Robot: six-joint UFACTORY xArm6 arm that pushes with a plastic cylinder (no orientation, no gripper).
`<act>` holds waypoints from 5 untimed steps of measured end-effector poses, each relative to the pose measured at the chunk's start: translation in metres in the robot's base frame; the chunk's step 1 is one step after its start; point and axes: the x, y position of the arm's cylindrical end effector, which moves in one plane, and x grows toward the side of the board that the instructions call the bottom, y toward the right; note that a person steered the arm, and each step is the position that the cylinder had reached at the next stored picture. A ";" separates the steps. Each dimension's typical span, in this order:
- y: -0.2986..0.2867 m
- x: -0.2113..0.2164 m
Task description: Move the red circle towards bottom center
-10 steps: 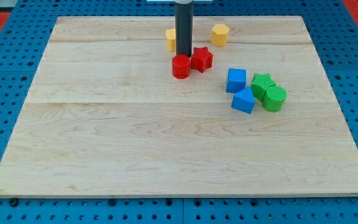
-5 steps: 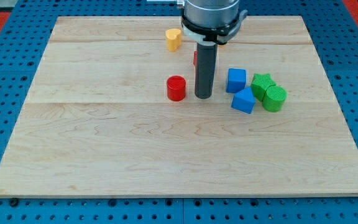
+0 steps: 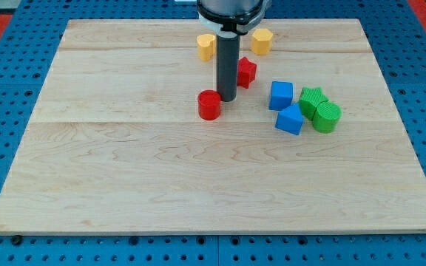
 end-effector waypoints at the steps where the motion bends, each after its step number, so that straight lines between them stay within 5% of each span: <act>1: 0.000 0.000; 5: -0.072 0.010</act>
